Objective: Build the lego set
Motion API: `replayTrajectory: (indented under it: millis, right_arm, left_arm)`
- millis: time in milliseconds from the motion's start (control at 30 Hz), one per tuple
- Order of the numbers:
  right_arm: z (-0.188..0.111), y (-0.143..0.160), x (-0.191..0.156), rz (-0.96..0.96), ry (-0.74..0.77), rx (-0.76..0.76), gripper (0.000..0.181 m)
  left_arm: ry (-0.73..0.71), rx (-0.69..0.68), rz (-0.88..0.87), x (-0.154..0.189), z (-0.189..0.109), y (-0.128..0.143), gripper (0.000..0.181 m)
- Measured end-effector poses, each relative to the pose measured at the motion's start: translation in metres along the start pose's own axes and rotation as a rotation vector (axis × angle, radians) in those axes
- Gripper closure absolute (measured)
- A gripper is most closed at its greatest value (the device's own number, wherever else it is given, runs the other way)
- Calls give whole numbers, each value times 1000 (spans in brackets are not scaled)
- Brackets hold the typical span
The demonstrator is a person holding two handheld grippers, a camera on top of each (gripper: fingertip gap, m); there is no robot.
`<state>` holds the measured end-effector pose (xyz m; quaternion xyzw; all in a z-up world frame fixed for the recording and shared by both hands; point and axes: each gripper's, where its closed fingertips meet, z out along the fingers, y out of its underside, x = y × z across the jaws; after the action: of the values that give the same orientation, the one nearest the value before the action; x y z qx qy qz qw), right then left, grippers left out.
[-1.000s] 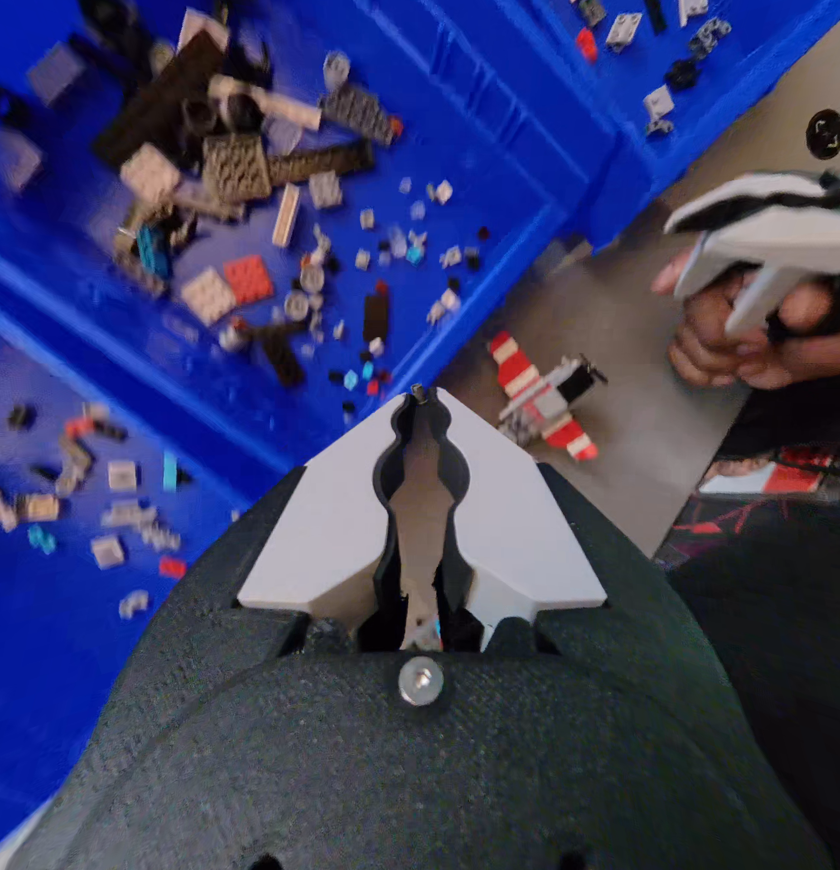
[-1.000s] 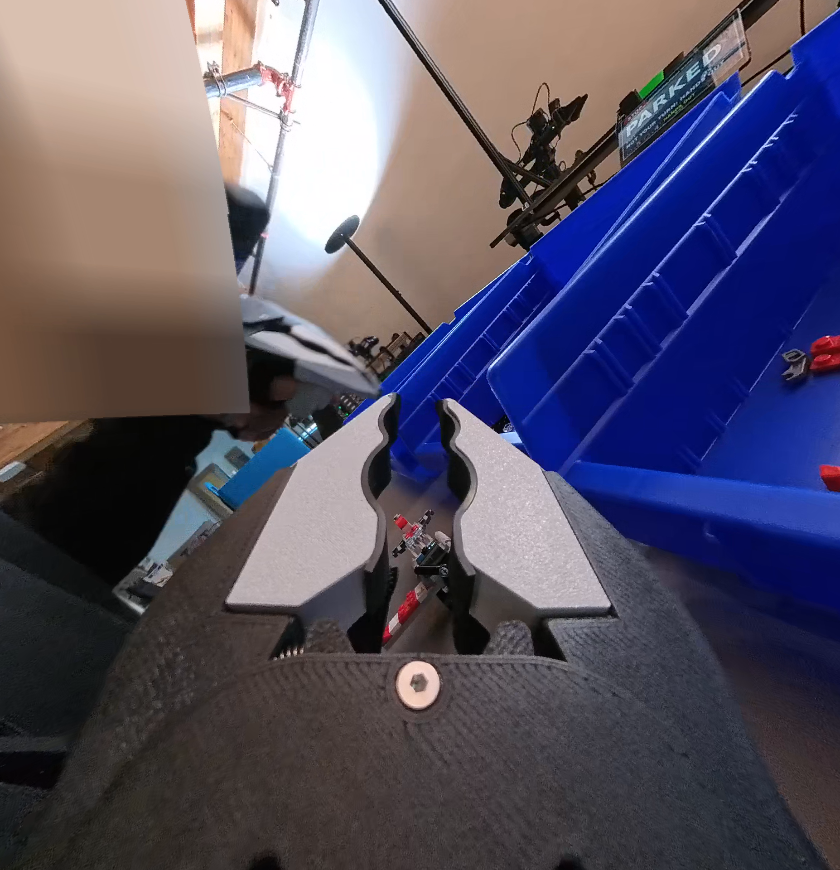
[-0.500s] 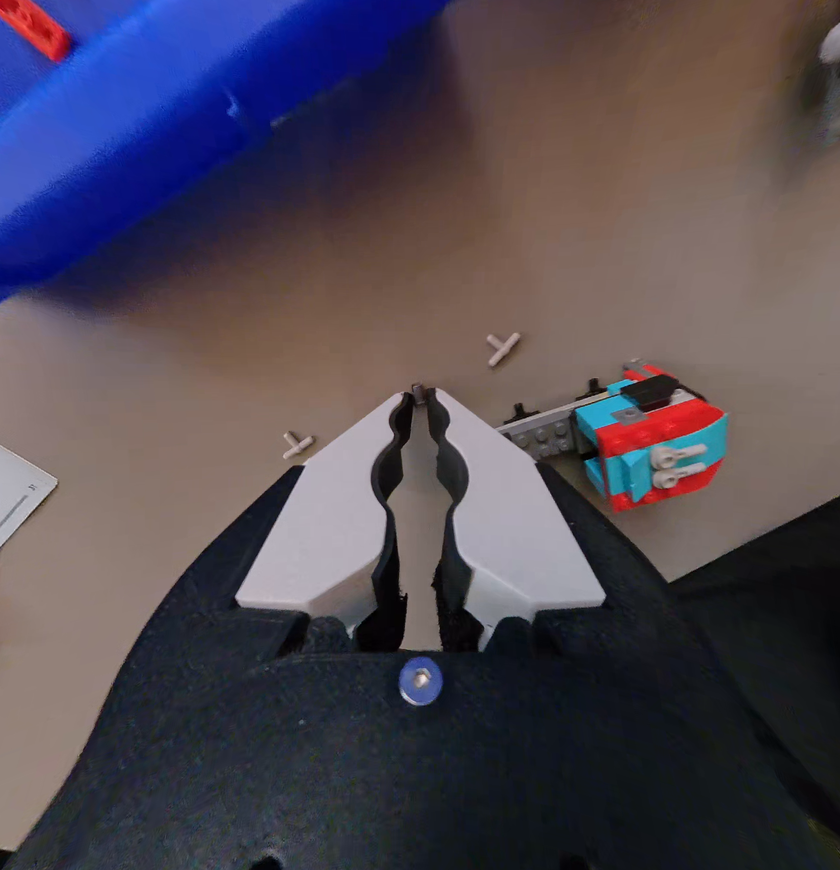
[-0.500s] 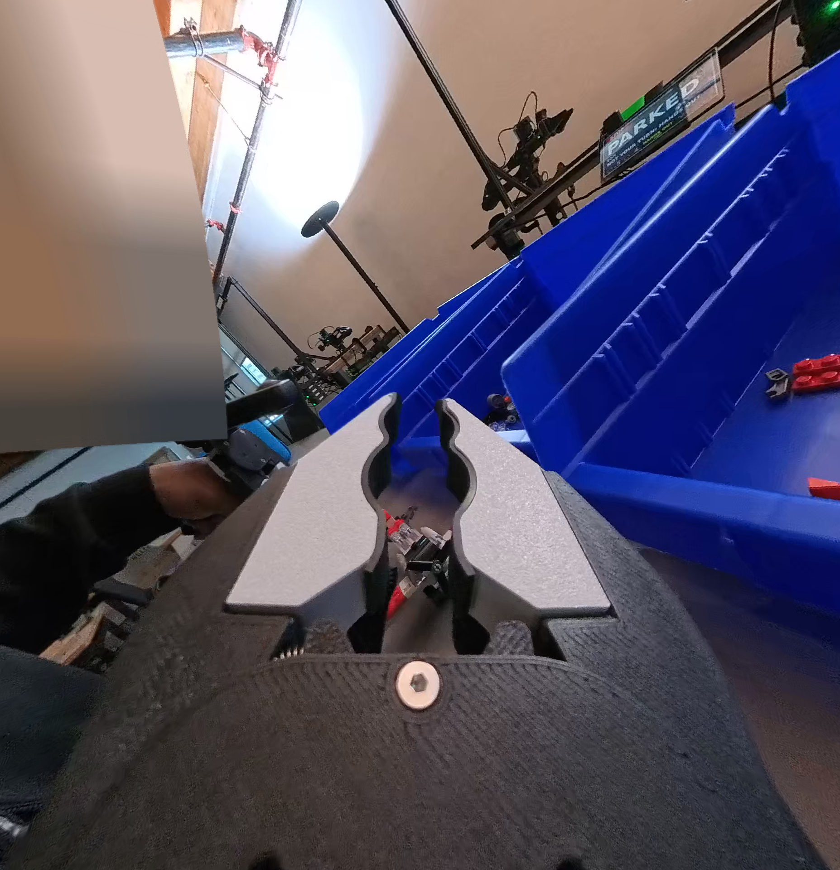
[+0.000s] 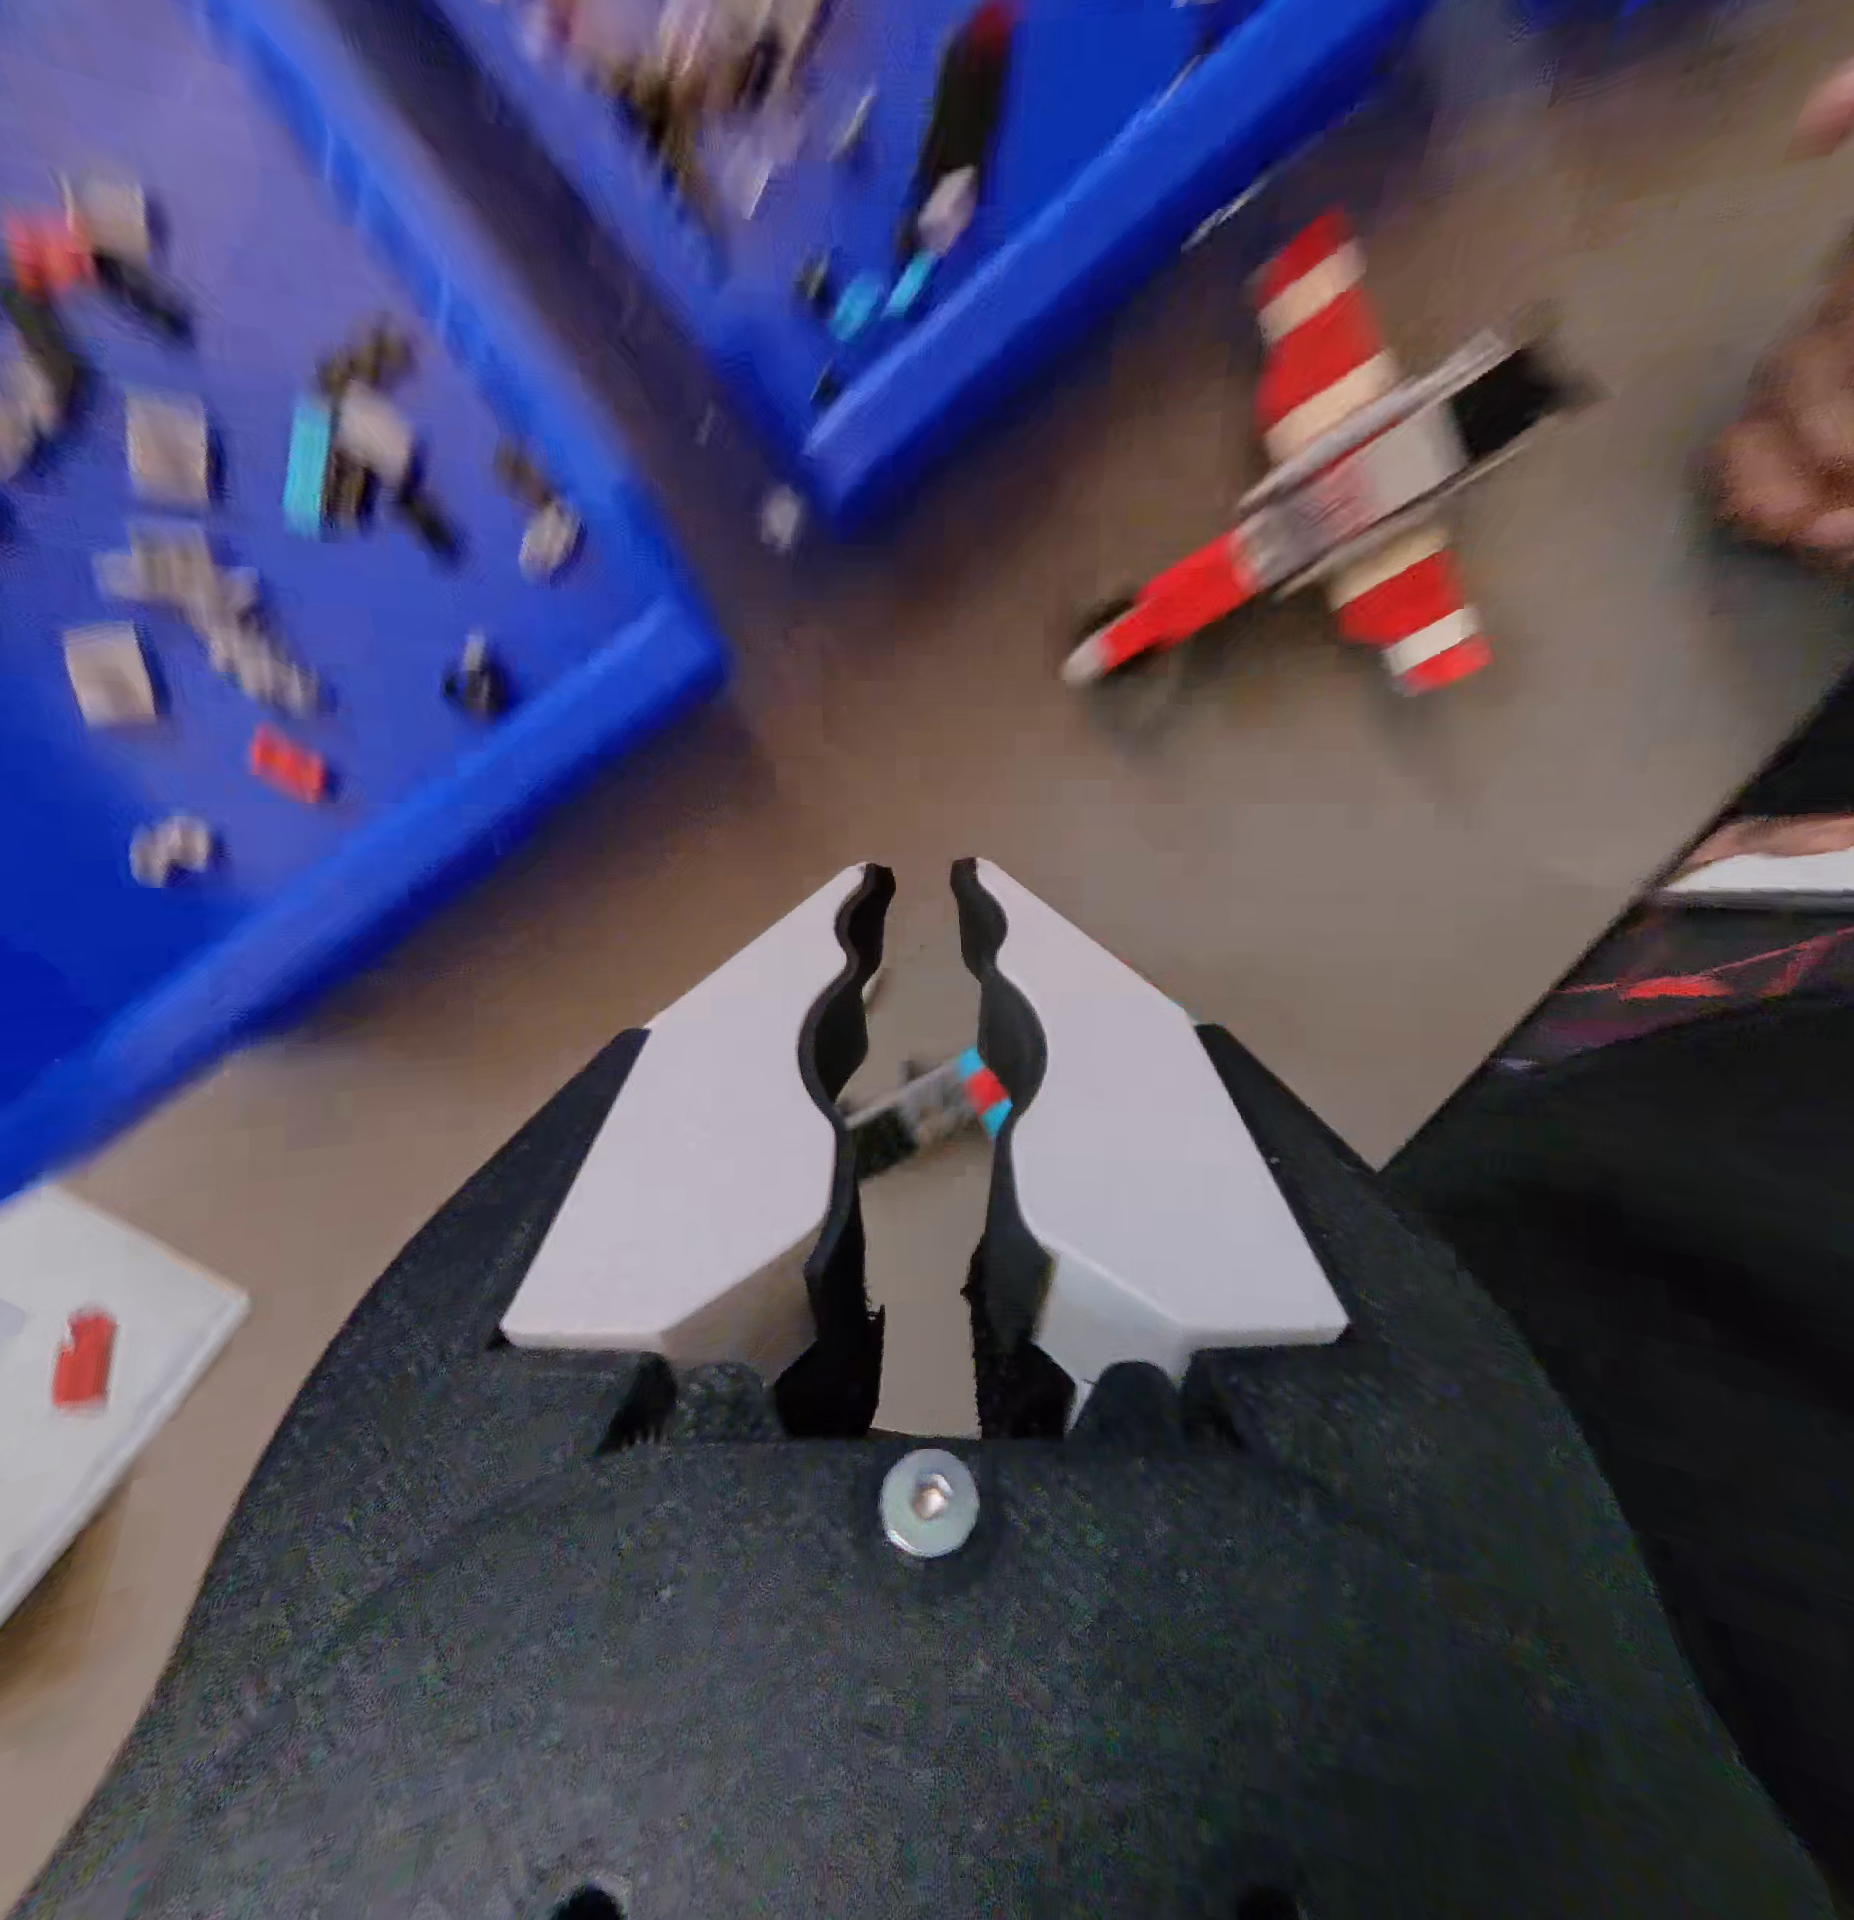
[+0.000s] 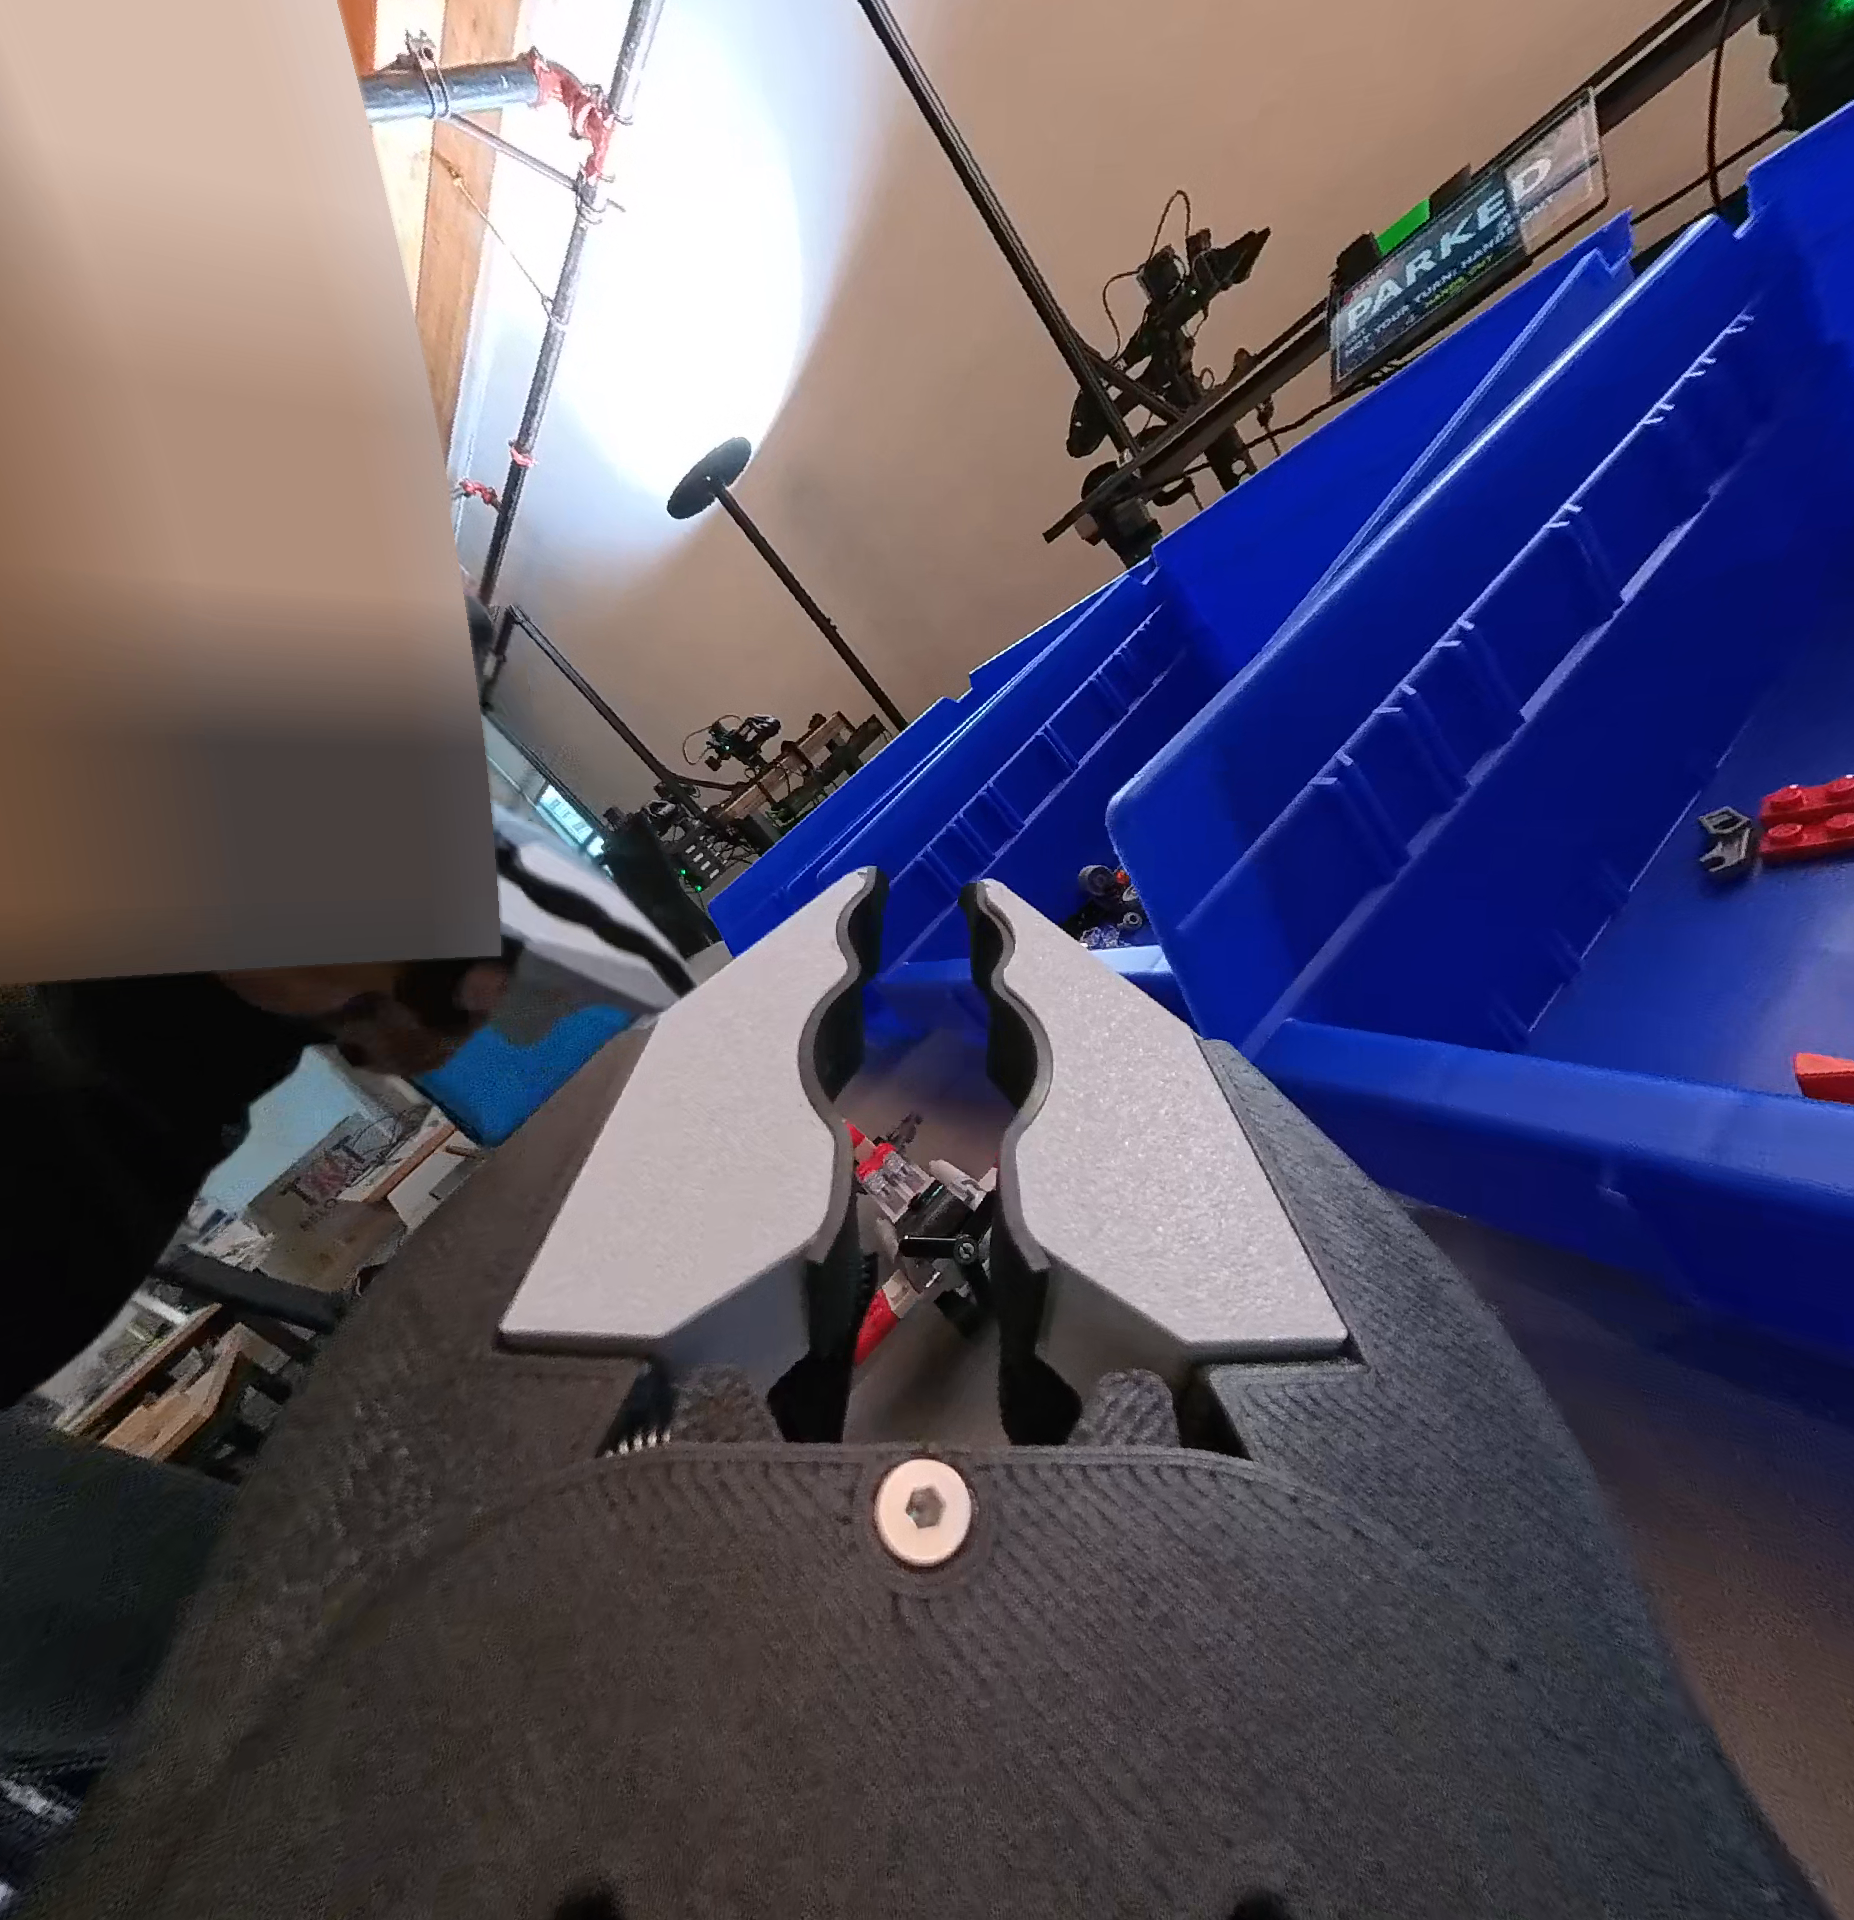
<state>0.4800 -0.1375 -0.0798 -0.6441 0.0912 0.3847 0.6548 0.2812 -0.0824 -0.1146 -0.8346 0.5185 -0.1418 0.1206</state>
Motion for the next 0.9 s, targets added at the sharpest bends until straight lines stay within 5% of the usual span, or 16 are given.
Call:
replayTrajectory:
  millis: [167,367,567,900]
  right_arm:
    - [-1,-1,0,9,-8,5,165]
    - [-2,-3,1,36,-20,14,165]
    - [-2,-4,4,80,-35,11,165]
    - [-3,-9,8,146,-71,21,165]
  left_arm:
    - [141,169,174,58,1,-97,166]
    - [169,118,356,71,70,-166,166]
    - [275,-51,583,72,127,-174,158]
    - [314,-173,847,72,151,-157,160]
